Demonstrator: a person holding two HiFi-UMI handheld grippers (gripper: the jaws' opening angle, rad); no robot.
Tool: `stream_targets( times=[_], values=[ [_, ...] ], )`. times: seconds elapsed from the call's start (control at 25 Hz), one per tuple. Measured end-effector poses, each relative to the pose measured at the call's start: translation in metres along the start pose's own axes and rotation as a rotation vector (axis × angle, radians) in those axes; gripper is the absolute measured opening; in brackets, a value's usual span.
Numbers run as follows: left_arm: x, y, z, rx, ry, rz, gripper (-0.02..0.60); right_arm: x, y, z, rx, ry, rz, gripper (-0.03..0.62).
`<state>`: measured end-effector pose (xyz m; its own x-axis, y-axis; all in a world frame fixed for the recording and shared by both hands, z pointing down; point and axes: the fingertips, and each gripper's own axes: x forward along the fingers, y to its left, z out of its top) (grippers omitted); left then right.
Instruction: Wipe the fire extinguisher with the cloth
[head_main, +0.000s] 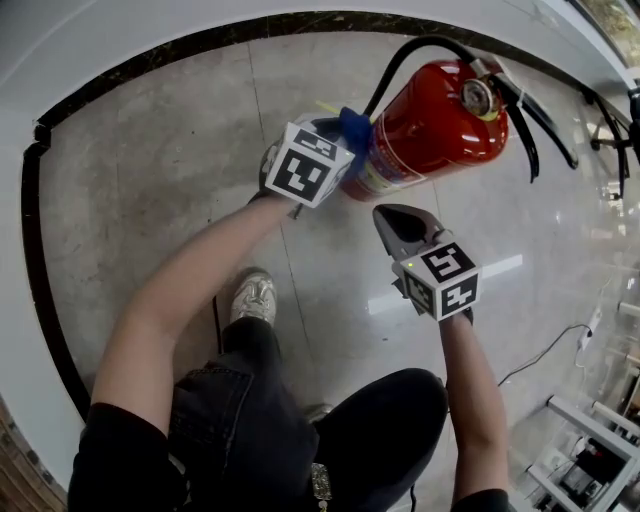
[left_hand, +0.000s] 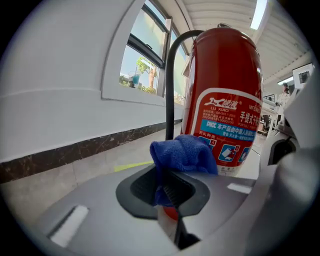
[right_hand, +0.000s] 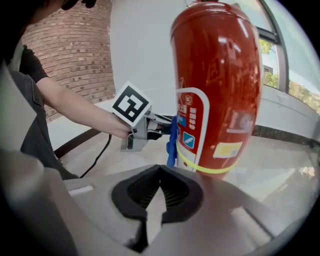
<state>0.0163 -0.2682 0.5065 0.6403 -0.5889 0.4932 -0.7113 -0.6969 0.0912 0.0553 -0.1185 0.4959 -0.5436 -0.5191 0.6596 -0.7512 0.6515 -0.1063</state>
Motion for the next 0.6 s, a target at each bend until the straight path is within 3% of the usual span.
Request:
stream_targets(
  times=[0.2, 0.44, 0.6],
  values=[
    [-0.007, -0.015, -0.031, 0.008, 0.091, -0.041, 0.015, -0.007, -0.013, -0.015, 0.044, -0.003, -0.034, 0.003],
    [-0.016, -0.059, -0.066, 0.03, 0.175, -0.14, 0.015, 0.0, -0.019, -0.029, 0.112, -0.043, -0.029, 0.003],
    [-0.015, -0.093, -0.074, 0.031, 0.209, -0.223, 0.015, 0.009, -0.024, -0.041, 0.087, -0.031, -0.043, 0.039]
  ],
)
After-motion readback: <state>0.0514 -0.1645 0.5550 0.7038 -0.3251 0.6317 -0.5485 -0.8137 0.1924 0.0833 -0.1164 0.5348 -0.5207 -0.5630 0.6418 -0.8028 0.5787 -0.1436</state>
